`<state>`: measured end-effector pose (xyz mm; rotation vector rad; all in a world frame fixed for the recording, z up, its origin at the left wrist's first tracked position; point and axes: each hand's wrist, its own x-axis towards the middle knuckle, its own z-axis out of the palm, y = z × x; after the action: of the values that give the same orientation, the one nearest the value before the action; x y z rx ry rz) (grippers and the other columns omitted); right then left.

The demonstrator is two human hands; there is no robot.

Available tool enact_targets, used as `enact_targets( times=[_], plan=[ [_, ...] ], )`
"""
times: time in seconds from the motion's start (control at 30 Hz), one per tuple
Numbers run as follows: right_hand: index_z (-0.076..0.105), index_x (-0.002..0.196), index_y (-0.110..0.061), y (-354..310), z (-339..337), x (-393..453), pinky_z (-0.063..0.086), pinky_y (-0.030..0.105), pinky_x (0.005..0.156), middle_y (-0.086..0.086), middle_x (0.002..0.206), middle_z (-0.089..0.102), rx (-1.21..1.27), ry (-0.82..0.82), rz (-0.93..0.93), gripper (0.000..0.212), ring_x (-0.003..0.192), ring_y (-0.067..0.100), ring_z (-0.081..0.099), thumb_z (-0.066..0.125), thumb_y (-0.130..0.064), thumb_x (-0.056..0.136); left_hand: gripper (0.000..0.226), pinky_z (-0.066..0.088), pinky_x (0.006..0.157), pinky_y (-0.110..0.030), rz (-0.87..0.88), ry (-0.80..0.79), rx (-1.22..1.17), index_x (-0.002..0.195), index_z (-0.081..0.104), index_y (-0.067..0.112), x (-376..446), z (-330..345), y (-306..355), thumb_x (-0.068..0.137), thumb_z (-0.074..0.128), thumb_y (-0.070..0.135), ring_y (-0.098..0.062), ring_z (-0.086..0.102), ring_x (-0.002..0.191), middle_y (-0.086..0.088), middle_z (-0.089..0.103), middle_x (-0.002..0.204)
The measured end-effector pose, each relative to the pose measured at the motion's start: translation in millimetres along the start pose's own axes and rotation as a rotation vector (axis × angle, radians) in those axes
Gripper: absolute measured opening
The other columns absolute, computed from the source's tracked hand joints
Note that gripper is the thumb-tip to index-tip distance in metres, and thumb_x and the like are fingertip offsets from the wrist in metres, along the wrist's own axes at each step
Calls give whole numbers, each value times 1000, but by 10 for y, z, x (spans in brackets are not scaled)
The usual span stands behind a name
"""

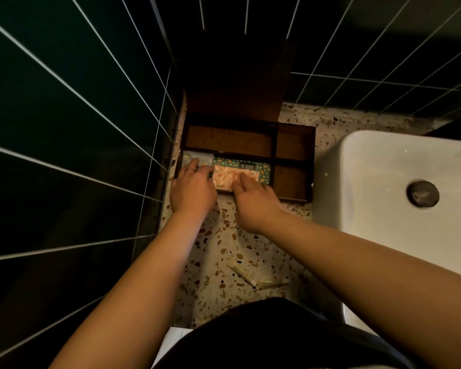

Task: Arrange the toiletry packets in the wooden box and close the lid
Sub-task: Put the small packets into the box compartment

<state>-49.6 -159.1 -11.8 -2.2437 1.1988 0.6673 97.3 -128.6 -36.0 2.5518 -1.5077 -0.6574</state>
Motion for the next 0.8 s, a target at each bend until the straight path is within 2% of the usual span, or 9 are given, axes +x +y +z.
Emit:
enact_targets(
  times=[0.17, 0.27, 0.4, 0.5, 0.57, 0.63, 0.7, 0.8],
  plan=[
    [8, 159, -19, 28, -13, 38, 13, 51, 122, 5, 168, -2, 87, -44, -60, 84, 153, 23, 6, 56, -24, 90, 48, 40, 110, -48, -12, -50, -27, 144, 46, 26, 47, 14, -17, 97, 52, 25, -31, 38, 143, -5, 38, 158],
    [10, 159, -21, 72, -28, 36, 14, 49, 122, 2, 168, 0, 138, -31, -75, 81, 153, 21, 9, 53, -20, 91, 53, 38, 113, -48, -16, -58, -48, 149, 40, 21, 60, 29, -27, 97, 52, 25, -30, 36, 144, -6, 37, 159],
    [17, 158, -19, 129, -90, -50, 23, 46, 121, 4, 167, 11, 244, 54, -109, 76, 152, 24, 15, 52, -15, 91, 52, 34, 116, -49, 2, -12, -133, 148, 42, 17, -13, 24, -26, 97, 53, 20, -31, 31, 148, -11, 33, 161],
    [27, 156, -17, 184, -128, -223, 24, 39, 121, 6, 165, 23, 364, 178, -105, 70, 150, 24, 22, 52, -10, 91, 47, 36, 116, -48, 26, 85, -226, 142, 48, 17, -150, -17, 9, 95, 55, 16, -30, 31, 147, -9, 34, 159],
    [37, 151, -15, 238, -107, -382, 29, 35, 117, 8, 157, 37, 408, 276, -108, 62, 145, 25, 33, 53, -9, 91, 43, 39, 113, -46, 93, 166, -244, 136, 53, 18, -301, -36, 41, 93, 58, 16, -28, 36, 142, -7, 41, 151],
    [44, 145, -15, 291, -25, -547, 38, 36, 112, 7, 146, 48, 425, 329, -111, 55, 134, 25, 44, 54, -10, 91, 37, 42, 108, -43, 171, 186, -236, 129, 57, 17, -492, -6, 78, 92, 59, 16, -25, 41, 133, -4, 47, 141],
    [48, 140, -18, 325, 103, -700, 46, 40, 106, 4, 139, 52, 429, 286, -95, 50, 126, 22, 51, 55, -13, 92, 31, 44, 103, -39, 233, 90, -236, 123, 60, 19, -690, 53, 120, 92, 58, 17, -22, 44, 126, 0, 50, 134],
    [52, 134, -22, 365, 367, -871, 53, 42, 94, 3, 132, 57, 322, 171, -88, 42, 117, 23, 57, 54, -18, 92, 28, 44, 101, -36, 303, -205, -215, 118, 63, 26, -929, 174, 147, 92, 60, 17, -17, 47, 120, 5, 55, 125]
  ],
)
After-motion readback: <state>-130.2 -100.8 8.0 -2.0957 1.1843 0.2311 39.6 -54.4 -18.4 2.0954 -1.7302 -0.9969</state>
